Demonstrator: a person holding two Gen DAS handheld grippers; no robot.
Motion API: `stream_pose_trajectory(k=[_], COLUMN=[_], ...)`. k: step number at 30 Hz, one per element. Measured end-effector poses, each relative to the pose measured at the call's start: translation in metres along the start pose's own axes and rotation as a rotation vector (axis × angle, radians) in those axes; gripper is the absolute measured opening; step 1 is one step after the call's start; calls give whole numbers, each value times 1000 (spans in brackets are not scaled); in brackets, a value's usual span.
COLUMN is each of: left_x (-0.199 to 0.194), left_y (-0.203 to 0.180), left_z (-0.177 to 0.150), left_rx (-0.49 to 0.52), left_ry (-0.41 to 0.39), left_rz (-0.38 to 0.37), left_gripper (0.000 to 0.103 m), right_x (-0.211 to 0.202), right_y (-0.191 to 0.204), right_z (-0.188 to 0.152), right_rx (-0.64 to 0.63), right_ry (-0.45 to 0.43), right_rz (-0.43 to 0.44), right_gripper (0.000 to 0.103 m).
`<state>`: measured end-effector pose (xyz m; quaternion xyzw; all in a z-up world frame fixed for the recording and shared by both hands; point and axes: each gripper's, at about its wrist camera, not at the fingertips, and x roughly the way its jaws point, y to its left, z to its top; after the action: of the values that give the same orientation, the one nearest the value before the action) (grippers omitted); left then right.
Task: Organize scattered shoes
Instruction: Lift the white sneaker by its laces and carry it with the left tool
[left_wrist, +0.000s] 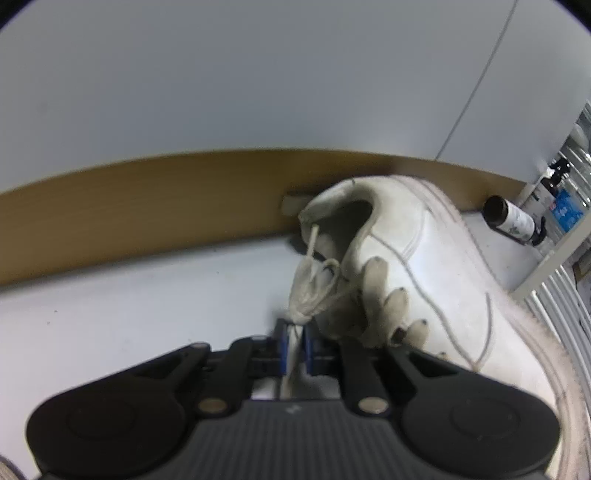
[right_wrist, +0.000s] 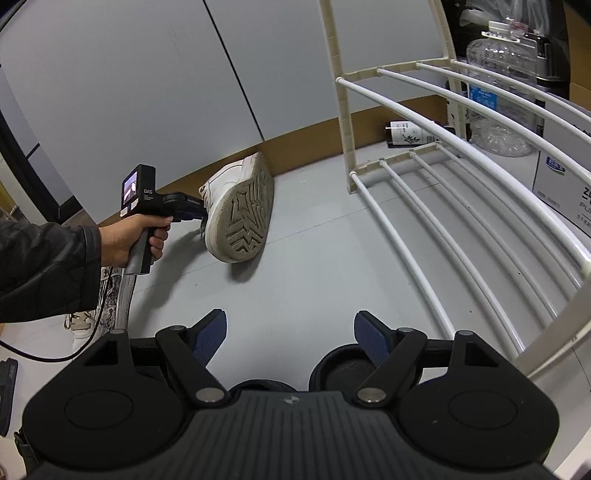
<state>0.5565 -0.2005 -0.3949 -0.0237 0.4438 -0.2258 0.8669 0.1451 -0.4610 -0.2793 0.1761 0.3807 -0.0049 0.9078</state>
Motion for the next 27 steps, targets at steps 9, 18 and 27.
stream_pose_trajectory(k=[9,18,27], left_x=[-45,-82,-121], left_y=[-11,-32,-42], left_z=[8,14,32], left_rx=[49,67,93], left_ry=[-33,-61,-96], left_rz=[23,16,-24], left_gripper=[5,4,3], right_x=[-21,-45,-60], right_y=[9,9,14], right_z=[-11,-34,-15], right_rx=[9,15,-37], right_ry=[-13,9,-67], right_rz=[25,37,58], right_gripper=[81,81,81])
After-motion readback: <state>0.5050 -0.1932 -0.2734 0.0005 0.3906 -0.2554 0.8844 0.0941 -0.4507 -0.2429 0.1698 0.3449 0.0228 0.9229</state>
